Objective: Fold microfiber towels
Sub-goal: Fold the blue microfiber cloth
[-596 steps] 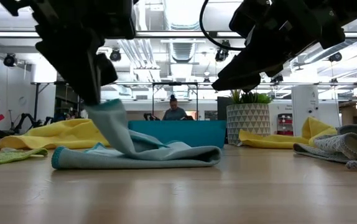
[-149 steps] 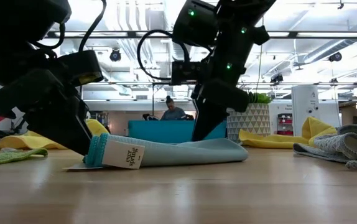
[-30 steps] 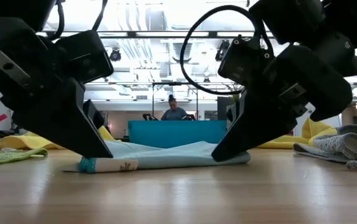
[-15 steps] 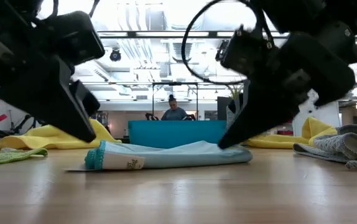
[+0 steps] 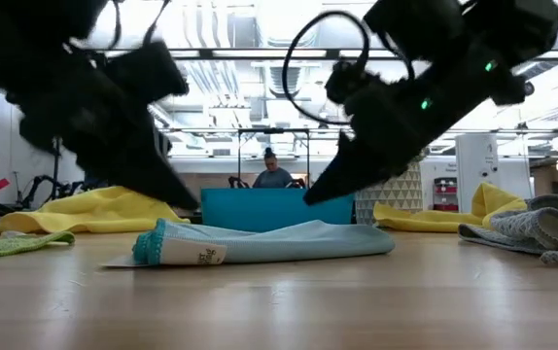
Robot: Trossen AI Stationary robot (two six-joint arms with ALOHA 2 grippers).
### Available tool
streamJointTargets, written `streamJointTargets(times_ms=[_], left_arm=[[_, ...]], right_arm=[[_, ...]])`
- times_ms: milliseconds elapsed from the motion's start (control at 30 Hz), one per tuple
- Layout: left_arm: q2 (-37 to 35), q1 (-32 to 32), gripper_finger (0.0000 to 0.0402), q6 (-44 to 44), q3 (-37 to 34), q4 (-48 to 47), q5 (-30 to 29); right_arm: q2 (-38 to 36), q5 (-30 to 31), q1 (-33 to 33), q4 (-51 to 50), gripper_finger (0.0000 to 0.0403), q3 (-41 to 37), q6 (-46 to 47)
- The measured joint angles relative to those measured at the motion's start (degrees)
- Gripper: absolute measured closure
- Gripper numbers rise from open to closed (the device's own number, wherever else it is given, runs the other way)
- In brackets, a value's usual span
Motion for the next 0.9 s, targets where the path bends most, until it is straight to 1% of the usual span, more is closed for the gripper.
streamJointTargets(times_ms=[167, 333, 500, 733, 900], left_arm=[[2.3, 0.5, 0.0393, -3.8, 0.1, -3.4, 0.1], [1.9, 0.5, 0.0393, -10.1, 0.3, -9.4, -0.5], [0.8, 0.5, 0.0393, -10.3, 0.3, -10.7, -0.2], [-1.5, 0.5, 0.0393, -9.8, 0.1, -11.8, 0.7], [-3.9, 0.5, 0.0393, -7.1, 0.1, -11.5, 0.7]], right_arm=[[3.8, 0.6, -1.3, 1.6, 0.0394, 0.0, 1.3], [5.1, 2.1, -1.5, 1.4, 0.0394, 0.0, 1.7], [4.8, 2.1, -1.5, 1.0, 0.0394, 0.0, 1.4], [2.5, 1.7, -1.4, -1.0, 0.0394, -0.1, 2.0], [-0.2, -0.2, -1.3, -3.5, 0.0394, -0.1, 2.8]])
